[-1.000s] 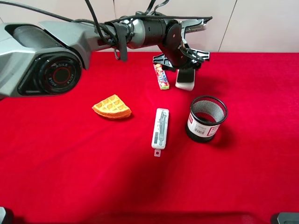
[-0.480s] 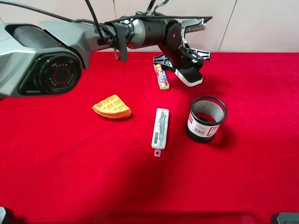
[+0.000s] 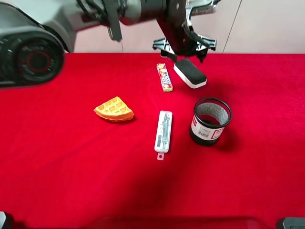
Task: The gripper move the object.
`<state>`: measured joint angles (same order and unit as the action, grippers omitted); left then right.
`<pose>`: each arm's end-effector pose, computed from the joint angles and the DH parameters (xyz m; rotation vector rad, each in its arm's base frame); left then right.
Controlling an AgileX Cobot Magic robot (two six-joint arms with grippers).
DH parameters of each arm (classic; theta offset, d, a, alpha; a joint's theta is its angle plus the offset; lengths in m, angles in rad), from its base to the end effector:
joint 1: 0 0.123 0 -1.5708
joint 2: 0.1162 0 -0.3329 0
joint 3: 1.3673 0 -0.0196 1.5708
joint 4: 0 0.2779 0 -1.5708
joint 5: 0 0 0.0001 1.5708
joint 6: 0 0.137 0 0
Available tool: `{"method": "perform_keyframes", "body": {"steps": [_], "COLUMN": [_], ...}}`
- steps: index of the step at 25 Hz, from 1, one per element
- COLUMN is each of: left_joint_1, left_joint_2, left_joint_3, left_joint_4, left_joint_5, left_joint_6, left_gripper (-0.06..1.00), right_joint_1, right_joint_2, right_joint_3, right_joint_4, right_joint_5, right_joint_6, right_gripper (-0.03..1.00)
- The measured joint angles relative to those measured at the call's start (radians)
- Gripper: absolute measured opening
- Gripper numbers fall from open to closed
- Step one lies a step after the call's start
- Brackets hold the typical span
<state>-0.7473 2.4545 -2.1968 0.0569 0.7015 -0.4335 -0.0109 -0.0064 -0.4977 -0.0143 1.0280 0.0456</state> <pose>0.4768 -0.4350 0.1703 0.4270 2.4589 -0.4517 0.0130 -0.0018 0.2727 0.0571 2.0065 0.0052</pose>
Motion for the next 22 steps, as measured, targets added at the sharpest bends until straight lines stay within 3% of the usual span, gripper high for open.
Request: {"method": "perform_keyframes", "body": {"steps": [7, 14, 22], "left_joint_1": [0.0, 0.0, 0.0], "left_joint_2": [-0.12, -0.233, -0.361], "left_joint_3": [-0.004, -0.004, -0.005], "left_joint_4": [-0.001, -0.003, -0.057], "left_joint_5": [0.214, 0.419, 0.479], "left_joint_6": [0.126, 0.25, 0.389], "left_gripper": [0.76, 0.91, 0.99], "right_joint_1": [0.0, 0.0, 0.0], "right_joint_2": [0.0, 0.0, 0.0], "right_joint_3": [0.0, 0.0, 0.0], "right_joint_4": [0.0, 0.0, 0.0], "right_joint_5": [0.0, 0.0, 0.0], "right_joint_6": [0.0, 0.0, 0.0], "right_gripper": [0.69, 0.69, 0.69]}}
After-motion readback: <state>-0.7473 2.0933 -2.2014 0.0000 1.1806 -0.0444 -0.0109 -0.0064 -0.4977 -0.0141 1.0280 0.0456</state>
